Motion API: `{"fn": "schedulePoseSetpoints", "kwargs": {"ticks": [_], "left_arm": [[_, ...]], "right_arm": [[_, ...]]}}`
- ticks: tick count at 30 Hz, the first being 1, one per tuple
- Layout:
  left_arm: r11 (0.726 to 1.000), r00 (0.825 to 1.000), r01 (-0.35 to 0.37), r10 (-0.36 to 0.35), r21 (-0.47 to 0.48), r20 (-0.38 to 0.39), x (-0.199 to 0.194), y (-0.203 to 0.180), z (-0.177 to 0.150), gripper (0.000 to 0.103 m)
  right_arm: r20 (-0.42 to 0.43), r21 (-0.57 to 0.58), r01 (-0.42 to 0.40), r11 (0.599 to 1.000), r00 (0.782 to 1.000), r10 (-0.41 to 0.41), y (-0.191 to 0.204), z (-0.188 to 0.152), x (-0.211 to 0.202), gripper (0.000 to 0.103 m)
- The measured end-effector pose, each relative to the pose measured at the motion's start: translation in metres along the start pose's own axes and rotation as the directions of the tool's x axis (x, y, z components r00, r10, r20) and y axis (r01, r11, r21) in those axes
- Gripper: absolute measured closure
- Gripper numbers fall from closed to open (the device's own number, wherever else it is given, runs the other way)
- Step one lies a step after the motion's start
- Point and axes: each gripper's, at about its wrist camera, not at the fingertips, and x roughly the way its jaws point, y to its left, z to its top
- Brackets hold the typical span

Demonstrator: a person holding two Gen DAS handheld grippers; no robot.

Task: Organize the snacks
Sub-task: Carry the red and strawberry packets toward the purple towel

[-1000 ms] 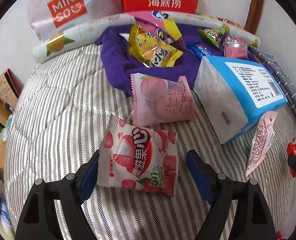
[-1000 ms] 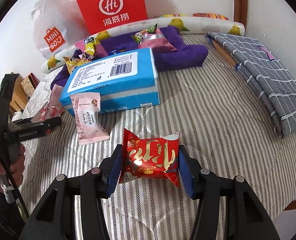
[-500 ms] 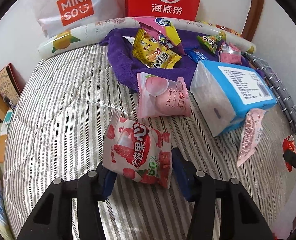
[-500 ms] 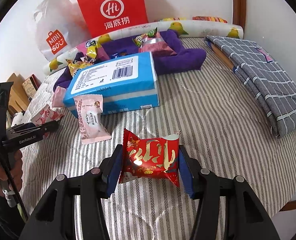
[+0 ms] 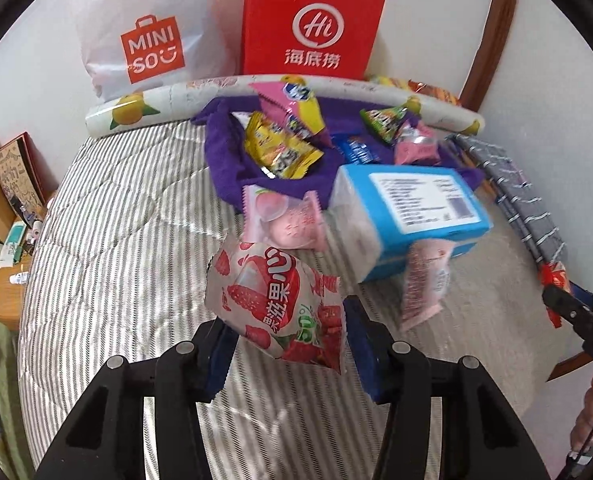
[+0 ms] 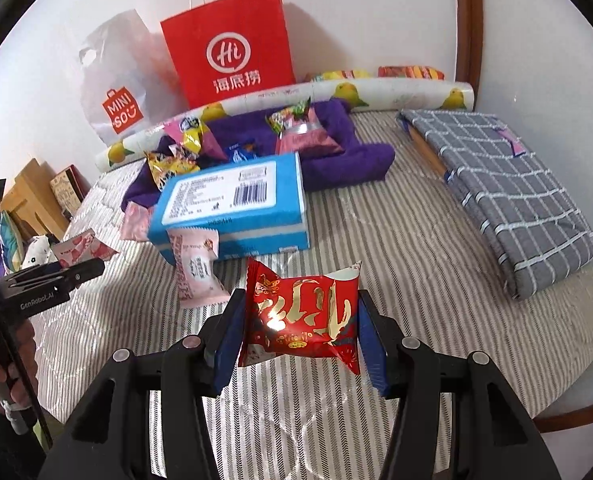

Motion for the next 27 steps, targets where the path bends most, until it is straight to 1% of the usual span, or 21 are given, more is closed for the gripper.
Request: {"fn": "schedulePoseSetpoints", "kwargs": {"ticks": [5,8,14,21,27], "left_arm": [[0.999,0.999,0.037,-0.037,0.005,0.027,-0.015,-0.015,0.007,0.054],[0.999,0.998,0.042,-0.042,0.015,0.043,-0.022,-0.025,0.014,0.054],[0.997,0.995,0.076,-0.077,0.012,0.065,-0.028,-0.037,0.03,0.054],[0.996,0.993,0.088,-0.089,0.007,0.083,-0.027,-0.043,0.052,0.054],[0.996,0.991,0.089,-0.089,0.009,0.096,-0.024,-0.044,0.072,0.054]], "right_arm": [[0.025,-0.023,-0.006,1.0,1.0,0.006,0.001,0.009,-0.012,0.05],[0.041,-0.04,-0.017,0.999,0.999,0.019,0.004,0.015,-0.018,0.05],[0.066,-0.064,-0.032,0.997,0.997,0.037,0.005,0.03,-0.024,0.05],[0.078,-0.07,-0.052,0.996,0.995,0.058,0.003,0.05,-0.022,0.05],[0.079,-0.073,-0.061,0.995,0.995,0.067,0.002,0.069,-0.011,0.05]]}}
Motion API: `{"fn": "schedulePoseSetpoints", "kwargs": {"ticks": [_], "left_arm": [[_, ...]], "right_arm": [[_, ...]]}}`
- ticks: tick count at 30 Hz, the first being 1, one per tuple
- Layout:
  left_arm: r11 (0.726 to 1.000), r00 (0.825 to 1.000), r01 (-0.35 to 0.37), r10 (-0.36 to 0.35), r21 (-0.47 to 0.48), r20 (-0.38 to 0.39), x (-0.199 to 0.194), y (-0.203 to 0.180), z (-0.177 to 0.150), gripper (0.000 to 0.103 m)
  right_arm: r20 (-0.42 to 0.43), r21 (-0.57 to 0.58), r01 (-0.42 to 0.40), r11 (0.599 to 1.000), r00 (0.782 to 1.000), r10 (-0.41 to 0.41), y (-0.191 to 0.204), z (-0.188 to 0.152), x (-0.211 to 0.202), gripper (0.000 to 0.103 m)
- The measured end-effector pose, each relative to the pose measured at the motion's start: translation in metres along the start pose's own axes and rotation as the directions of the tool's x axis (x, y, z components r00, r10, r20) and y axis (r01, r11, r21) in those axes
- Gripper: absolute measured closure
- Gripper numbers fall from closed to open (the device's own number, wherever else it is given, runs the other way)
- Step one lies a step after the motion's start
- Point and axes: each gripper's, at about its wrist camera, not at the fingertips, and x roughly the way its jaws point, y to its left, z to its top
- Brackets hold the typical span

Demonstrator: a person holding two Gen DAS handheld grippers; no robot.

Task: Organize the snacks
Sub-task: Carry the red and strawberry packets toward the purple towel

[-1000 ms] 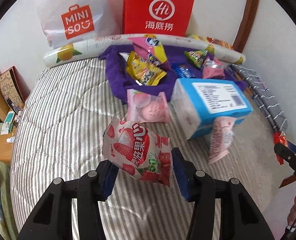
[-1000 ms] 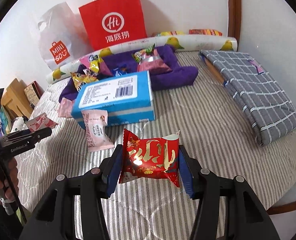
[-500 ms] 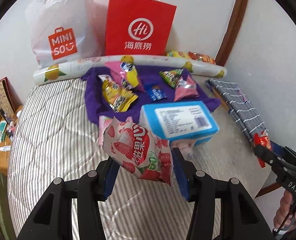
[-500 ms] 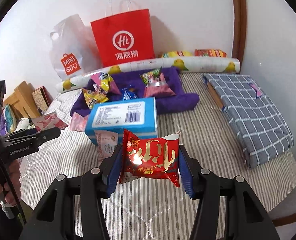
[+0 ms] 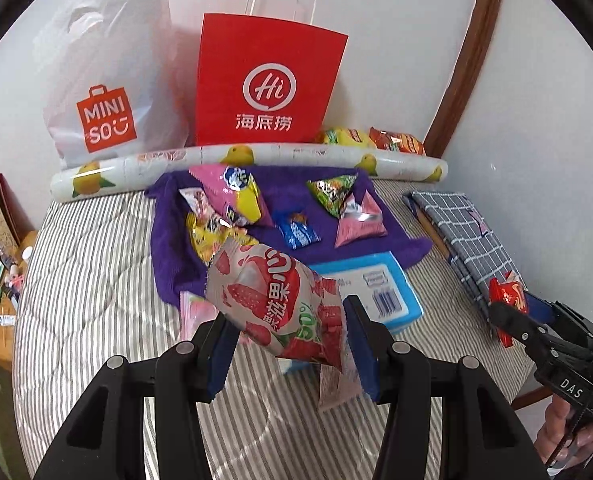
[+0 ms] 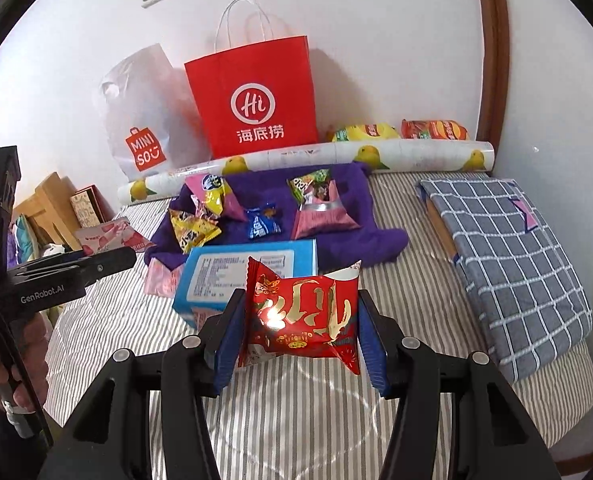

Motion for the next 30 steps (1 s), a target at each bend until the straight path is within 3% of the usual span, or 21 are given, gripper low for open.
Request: {"fn": "schedulePoseSetpoints", "kwargs": {"ticks": [19,30], "left_arm": [[0.997,0.999,-0.039,0.038,-0.059,-0.019,0.048,0.038,0.057,0.054],[0.993,0.997,-0.069,0.067,-0.098,-0.028,0.074,0.068,0.08,0.054]], "right_arm": [[-0.008,-0.06,-0.059,0.996,0.998,0.058,0.012,0.075,0.078,0.05],[-0.058,-0.086,-0.117,0.989,0.992,0.113,0.027,0.098,0.138,0.05]]}}
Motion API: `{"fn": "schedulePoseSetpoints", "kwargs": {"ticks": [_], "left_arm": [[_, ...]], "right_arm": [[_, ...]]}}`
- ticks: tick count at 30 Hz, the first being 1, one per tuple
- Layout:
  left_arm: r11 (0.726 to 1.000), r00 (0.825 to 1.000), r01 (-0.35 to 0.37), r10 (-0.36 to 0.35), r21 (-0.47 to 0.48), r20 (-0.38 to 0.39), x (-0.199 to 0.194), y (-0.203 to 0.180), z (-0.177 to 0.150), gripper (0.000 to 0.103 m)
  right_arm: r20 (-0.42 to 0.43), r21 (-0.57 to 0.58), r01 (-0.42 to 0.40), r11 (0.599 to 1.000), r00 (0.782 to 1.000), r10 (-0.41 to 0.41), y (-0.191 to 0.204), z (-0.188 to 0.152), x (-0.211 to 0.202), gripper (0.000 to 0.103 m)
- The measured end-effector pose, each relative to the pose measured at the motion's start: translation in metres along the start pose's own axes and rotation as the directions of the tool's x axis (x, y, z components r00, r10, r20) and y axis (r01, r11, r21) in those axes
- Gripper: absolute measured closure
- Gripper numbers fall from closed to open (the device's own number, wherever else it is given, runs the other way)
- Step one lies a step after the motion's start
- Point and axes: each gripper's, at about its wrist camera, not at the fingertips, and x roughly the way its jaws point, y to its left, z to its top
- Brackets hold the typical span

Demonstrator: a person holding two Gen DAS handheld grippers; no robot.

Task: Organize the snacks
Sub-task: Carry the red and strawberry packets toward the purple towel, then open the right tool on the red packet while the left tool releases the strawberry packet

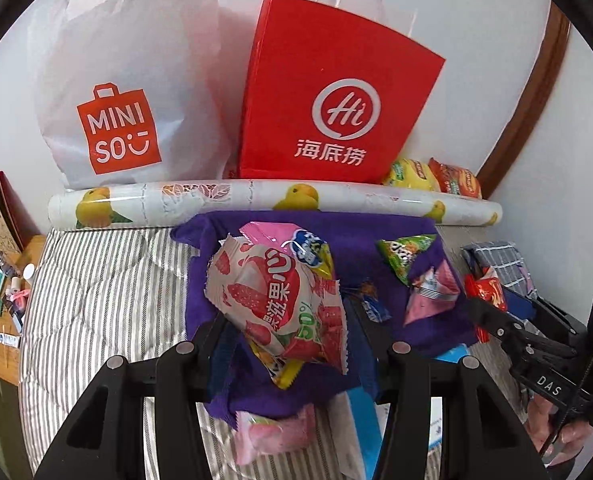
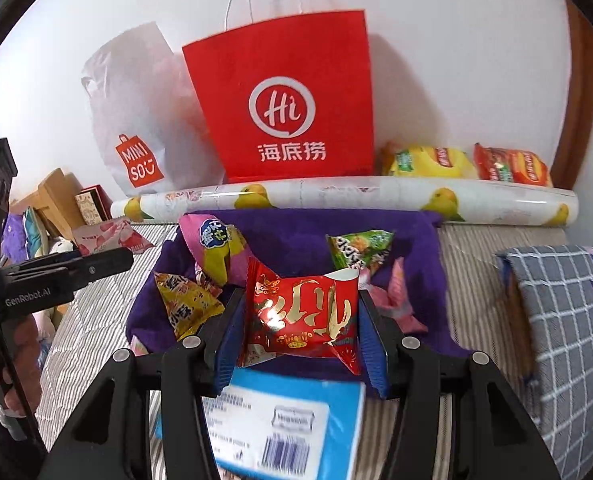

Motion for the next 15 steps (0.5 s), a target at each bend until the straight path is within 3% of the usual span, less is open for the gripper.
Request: {"fn": "schedulePoseSetpoints", "kwargs": {"ticks": [15], "left_arm": [[1.0,0.999,-0.002,0.001,-0.019,-0.046,0.038,0.017,0.009,0.054]], "right_arm": [[-0.121,-0.062,-0.051,0.997,0.992,0.043,0.016,0.012,0.08,0.05]]}}
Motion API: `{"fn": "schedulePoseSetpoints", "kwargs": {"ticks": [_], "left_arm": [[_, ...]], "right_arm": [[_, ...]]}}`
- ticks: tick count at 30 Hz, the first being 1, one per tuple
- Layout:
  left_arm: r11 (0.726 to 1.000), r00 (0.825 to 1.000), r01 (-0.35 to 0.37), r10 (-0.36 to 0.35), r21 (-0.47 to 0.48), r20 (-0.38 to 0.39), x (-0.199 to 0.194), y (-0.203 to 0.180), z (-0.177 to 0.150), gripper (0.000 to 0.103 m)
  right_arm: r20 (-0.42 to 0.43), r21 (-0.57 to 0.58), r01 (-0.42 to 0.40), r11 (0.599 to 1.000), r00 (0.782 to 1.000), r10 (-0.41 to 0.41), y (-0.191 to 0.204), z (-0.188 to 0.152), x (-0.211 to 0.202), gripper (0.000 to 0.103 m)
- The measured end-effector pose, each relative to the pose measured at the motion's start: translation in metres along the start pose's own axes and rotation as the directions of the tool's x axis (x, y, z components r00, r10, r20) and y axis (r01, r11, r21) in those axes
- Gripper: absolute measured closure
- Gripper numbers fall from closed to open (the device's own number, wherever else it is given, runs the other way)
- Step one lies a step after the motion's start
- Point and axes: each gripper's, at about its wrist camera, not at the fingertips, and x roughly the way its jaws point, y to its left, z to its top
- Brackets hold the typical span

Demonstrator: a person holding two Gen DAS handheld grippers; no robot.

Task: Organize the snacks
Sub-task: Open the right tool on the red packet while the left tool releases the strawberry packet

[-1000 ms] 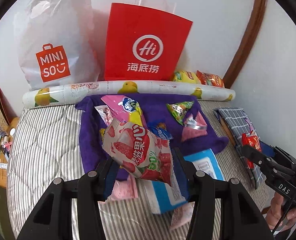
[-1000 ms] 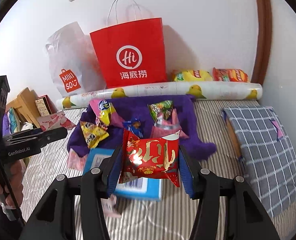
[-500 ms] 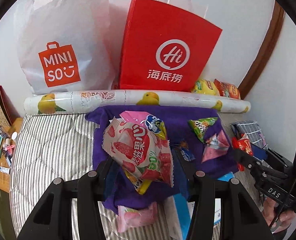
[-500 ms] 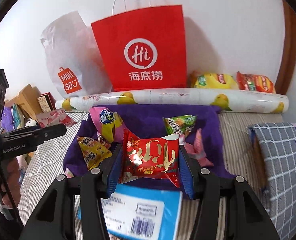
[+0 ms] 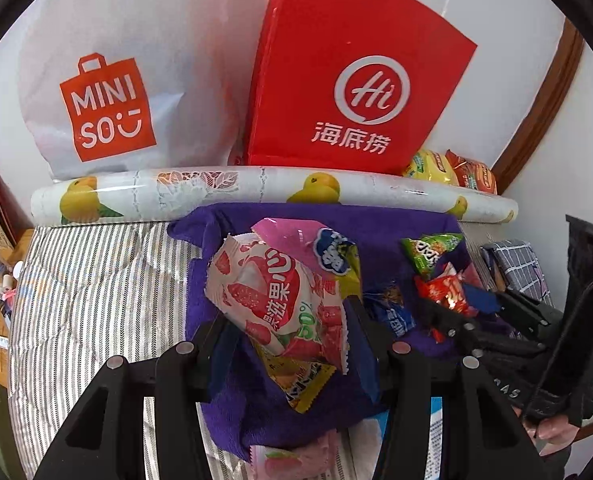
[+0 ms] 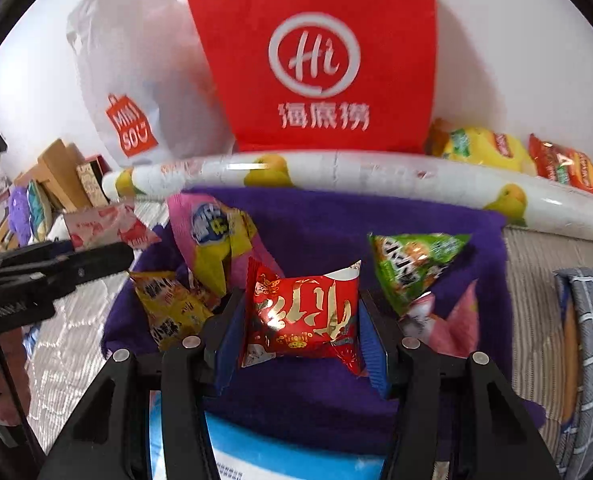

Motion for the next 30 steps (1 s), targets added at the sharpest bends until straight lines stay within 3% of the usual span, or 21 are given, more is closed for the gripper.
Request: {"fn": "schedulePoseSetpoints", "kwargs": {"ticks": [16,23,25,30], "left_arm": [[0.999,0.999,0.023,-0.022,0.045,-0.024,0.013,-0.005,-0.001,0.054],[0.995,0.999,0.039,-0.036,0.089,-0.039,0.015,-0.018,-0.004,0.054],[0.994,0.998,0.041,-0.037,0.097,-0.043,0.016,-0.021,-0.006,0.054],[0.992,0.997,0.054,-0.048,0.113,-0.058,0.021,-0.029,-0.011,0.054]], "right_arm": [[-0.154,-0.022,0.002,1.0,0.988,-0.005,0.002,0.003,0.039,0.047],[-0.165,-0.021,0.015,1.0,0.986,-0.018,0.002,0.005,0.038,0.037],[-0.16,-0.017,0.006,1.0,0.987,-0.008,0.002,0.005,0.032,0.029],[-0.121,-0.001,-0.004,1.0,0.993,0.004,-0.005,0.002,0.005,0.028]]}}
